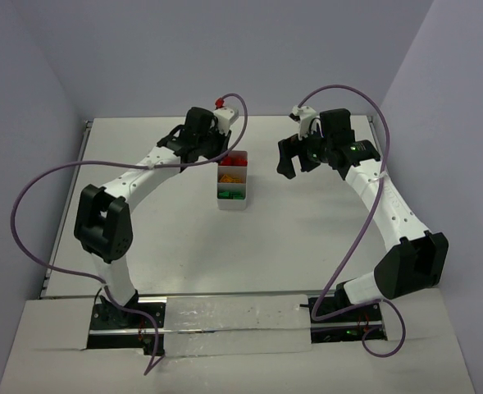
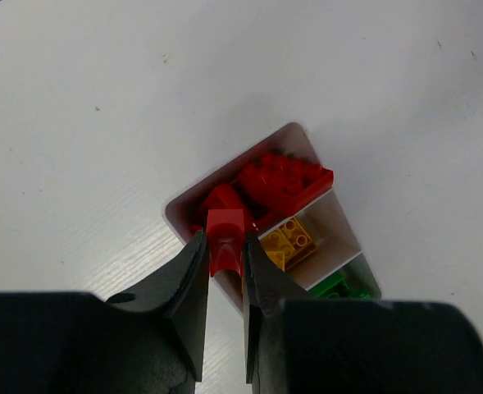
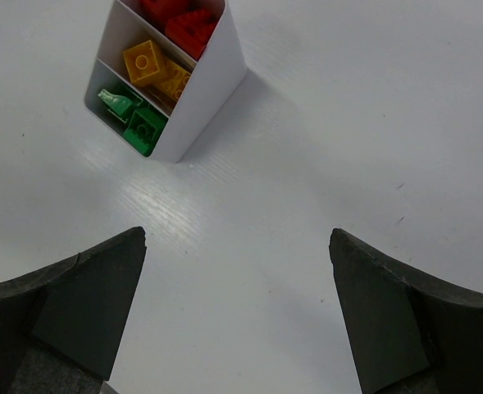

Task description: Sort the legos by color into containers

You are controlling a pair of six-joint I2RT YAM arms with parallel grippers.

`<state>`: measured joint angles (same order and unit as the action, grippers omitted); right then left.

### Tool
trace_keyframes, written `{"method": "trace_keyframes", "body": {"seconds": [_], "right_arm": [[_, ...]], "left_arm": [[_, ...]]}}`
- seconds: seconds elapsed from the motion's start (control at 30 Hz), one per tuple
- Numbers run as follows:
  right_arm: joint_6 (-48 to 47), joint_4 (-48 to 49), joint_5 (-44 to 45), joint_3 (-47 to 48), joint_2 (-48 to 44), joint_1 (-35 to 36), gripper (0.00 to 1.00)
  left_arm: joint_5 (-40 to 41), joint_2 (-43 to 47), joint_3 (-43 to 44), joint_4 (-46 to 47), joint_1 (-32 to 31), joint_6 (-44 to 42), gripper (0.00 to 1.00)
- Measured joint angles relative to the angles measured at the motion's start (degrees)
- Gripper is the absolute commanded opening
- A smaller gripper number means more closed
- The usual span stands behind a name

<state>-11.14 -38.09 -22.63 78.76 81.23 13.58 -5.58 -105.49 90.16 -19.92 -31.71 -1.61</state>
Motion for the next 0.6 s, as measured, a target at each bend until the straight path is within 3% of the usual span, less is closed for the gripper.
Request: {"method": "trace_keyframes", "body": {"seconds": [0.4, 0.6], "right_arm": [[0.0, 0.0, 0.0, 0.1, 0.8, 0.0, 1.0], [0.0, 0.0, 0.0, 0.1, 0.8, 0.0, 1.0]], "left_arm": [[-2.3, -4.2, 3.1, 0.4, 0.2, -0.1, 0.0], [-2.8, -6.1, 4.0, 0.4, 0.2, -0.1, 0.07]]}}
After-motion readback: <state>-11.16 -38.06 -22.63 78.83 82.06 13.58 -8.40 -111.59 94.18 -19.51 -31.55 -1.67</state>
